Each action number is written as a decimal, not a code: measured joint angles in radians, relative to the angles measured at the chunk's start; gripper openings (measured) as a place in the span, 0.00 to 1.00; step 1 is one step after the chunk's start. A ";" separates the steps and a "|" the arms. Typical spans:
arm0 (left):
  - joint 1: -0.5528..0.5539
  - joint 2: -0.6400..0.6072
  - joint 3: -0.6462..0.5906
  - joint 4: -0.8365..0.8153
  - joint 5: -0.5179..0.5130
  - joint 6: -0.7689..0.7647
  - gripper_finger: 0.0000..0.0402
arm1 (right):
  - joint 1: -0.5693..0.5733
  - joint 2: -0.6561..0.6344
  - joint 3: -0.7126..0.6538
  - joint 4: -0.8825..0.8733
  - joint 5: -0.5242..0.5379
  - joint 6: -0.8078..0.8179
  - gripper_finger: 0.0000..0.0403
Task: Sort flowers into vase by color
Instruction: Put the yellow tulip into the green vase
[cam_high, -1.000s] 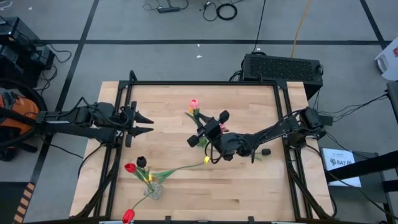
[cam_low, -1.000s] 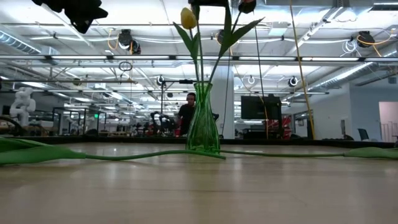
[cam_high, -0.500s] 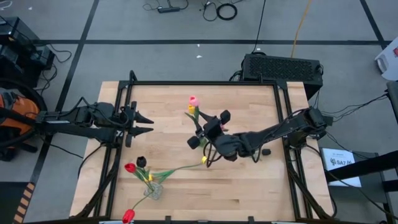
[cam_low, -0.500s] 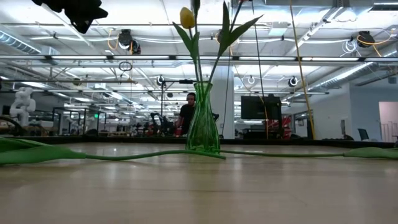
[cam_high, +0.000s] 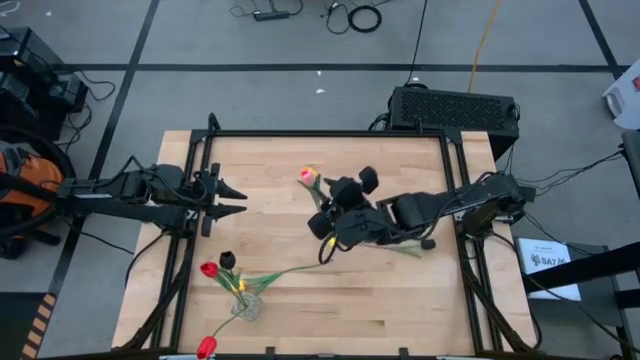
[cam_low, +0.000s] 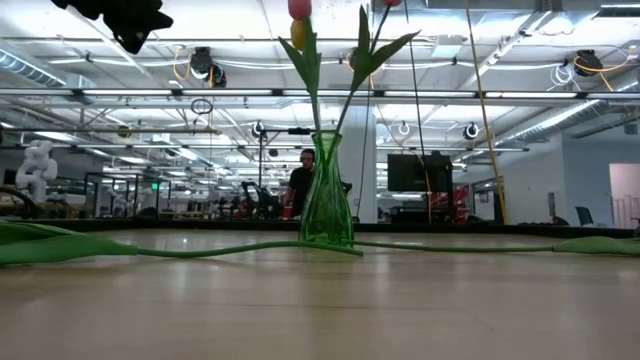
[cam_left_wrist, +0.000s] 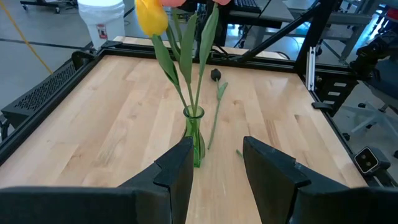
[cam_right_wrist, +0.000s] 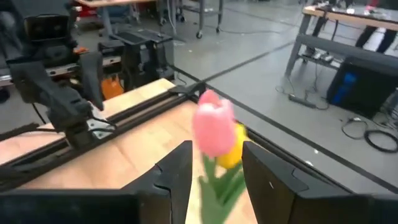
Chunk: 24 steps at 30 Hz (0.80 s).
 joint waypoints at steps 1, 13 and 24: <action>0.000 0.000 0.000 0.000 0.000 0.000 0.36 | 0.000 0.000 0.035 -0.056 -0.001 0.018 0.33; 0.000 0.000 0.000 -0.002 0.001 -0.001 0.36 | 0.002 -0.002 0.412 -0.616 -0.138 0.424 0.33; 0.000 0.000 -0.001 -0.124 0.030 -0.002 0.36 | 0.070 0.000 0.447 -0.927 -0.504 0.790 0.23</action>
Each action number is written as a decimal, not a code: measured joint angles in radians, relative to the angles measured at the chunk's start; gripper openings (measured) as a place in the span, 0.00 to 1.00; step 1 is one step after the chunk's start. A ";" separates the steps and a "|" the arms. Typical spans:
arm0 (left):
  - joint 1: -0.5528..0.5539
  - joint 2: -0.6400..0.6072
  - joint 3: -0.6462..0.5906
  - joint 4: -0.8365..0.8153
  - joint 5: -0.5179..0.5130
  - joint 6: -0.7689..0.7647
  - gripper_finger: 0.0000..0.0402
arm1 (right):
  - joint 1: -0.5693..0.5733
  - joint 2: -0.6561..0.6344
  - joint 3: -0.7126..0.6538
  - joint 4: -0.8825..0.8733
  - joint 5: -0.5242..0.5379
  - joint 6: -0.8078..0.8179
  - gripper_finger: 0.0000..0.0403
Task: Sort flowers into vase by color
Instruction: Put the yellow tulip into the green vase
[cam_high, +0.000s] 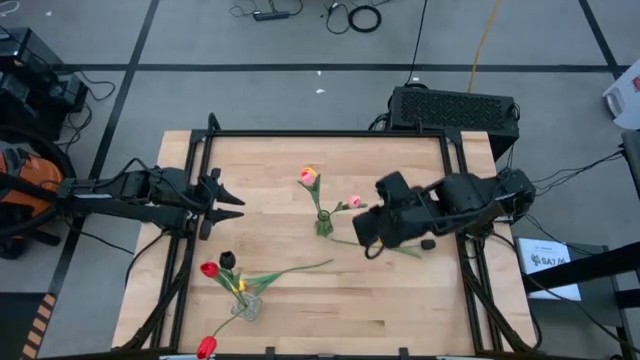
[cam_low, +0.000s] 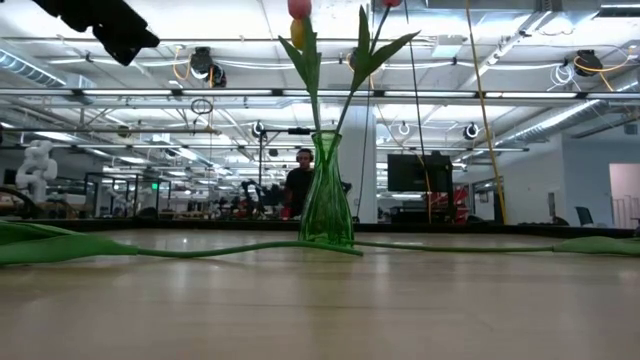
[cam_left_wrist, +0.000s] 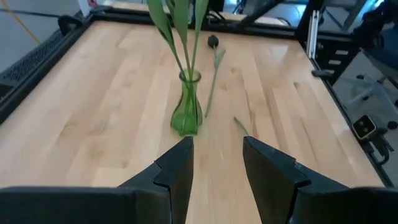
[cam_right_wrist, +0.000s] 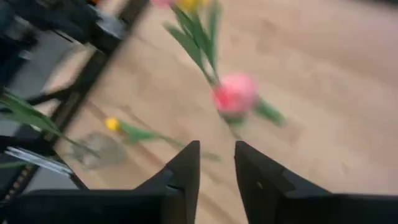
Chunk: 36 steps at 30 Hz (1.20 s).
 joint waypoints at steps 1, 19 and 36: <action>0.000 0.000 0.000 -0.007 0.001 0.000 0.36 | 0.013 0.000 -0.003 -0.016 -0.013 0.039 0.21; 0.000 0.048 0.000 -0.336 -0.009 -0.216 0.36 | 0.196 0.000 -0.267 -0.003 -0.020 0.292 0.01; -0.076 0.098 -0.188 -0.428 0.221 -0.285 0.36 | 0.234 0.001 -0.618 0.285 -0.098 0.396 0.00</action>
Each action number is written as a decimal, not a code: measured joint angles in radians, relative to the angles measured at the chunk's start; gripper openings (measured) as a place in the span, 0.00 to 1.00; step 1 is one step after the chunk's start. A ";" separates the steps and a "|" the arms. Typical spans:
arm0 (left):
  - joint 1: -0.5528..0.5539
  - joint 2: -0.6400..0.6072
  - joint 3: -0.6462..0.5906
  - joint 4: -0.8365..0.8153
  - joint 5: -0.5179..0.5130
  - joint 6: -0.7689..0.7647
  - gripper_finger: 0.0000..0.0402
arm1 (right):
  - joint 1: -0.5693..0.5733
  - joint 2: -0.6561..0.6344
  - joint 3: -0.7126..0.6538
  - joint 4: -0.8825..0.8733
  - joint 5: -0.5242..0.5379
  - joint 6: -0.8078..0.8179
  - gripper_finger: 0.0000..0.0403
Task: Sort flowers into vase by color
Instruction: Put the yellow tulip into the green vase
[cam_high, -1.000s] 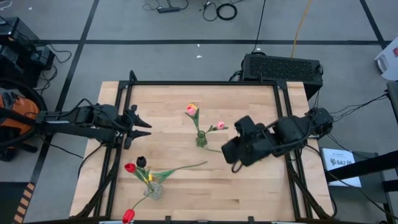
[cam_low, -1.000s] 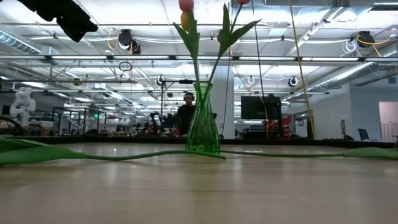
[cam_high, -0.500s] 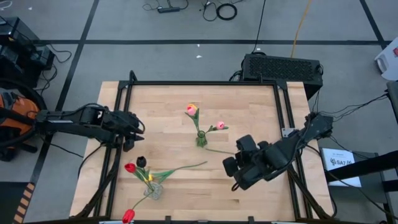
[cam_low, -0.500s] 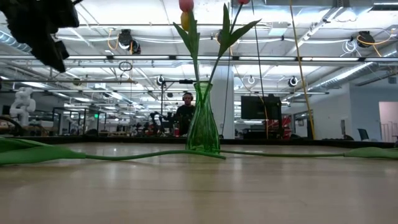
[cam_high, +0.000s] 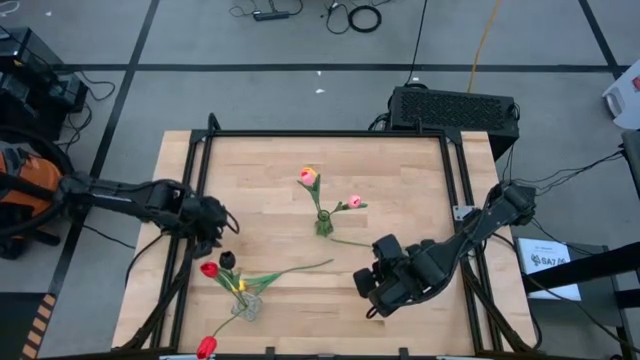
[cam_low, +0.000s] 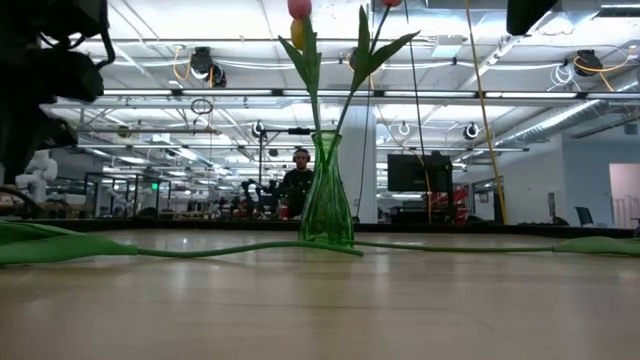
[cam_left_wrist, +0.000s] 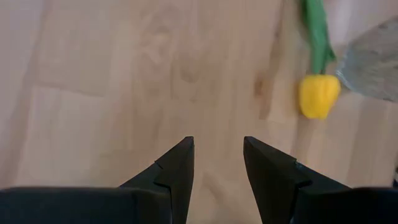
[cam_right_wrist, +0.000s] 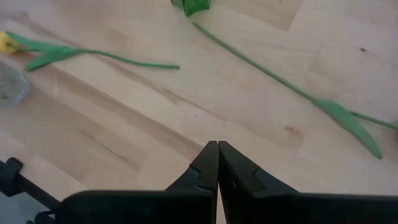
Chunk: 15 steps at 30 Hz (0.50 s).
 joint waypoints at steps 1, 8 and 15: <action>-0.012 -0.001 0.000 0.010 0.005 -0.003 0.36 | 0.000 0.000 0.000 0.000 0.002 0.000 0.00; -0.097 0.001 0.001 0.084 -0.097 -0.132 0.36 | -0.002 -0.001 0.000 0.001 0.006 -0.007 0.00; -0.109 0.074 0.001 0.262 -0.166 -0.258 0.36 | -0.002 -0.001 0.000 0.000 0.010 -0.011 0.00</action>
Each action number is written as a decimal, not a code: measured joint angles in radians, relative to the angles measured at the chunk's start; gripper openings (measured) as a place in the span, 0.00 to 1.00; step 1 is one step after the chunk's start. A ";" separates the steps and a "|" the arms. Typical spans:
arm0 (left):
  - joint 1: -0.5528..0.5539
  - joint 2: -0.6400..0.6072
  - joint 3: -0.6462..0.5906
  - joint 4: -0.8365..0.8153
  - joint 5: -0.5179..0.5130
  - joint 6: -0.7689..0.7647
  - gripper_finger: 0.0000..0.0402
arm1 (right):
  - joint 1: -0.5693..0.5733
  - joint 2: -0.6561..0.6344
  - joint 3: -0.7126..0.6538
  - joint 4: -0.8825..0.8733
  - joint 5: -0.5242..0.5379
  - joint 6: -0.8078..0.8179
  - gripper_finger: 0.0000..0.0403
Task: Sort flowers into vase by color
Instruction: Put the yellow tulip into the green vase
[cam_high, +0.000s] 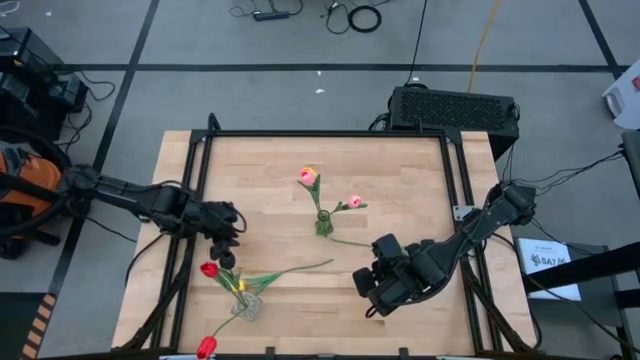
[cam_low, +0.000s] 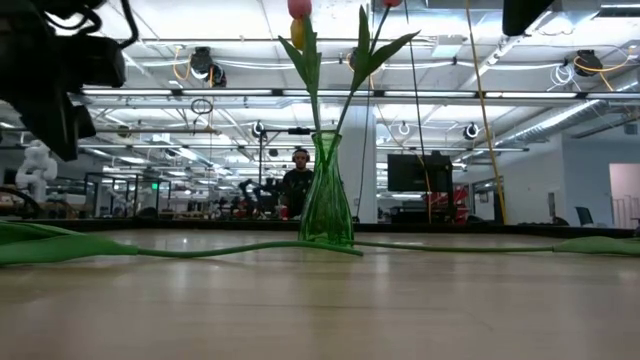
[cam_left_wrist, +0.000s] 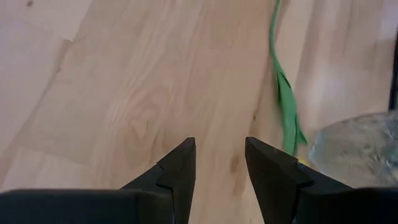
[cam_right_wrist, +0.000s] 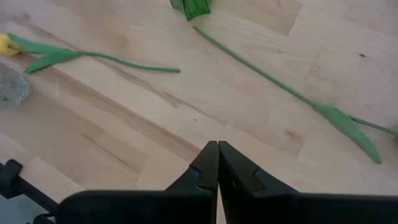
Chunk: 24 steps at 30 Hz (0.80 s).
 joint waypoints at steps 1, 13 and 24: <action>0.001 0.029 0.000 0.021 0.000 -0.004 0.36 | 0.000 0.000 0.000 0.000 0.000 0.000 0.00; 0.093 0.405 0.022 0.267 0.095 0.006 0.36 | 0.000 0.000 0.000 0.000 0.006 -0.012 0.00; 0.055 0.690 0.233 0.302 0.105 0.108 0.36 | 0.000 0.000 0.000 -0.006 0.006 -0.038 0.00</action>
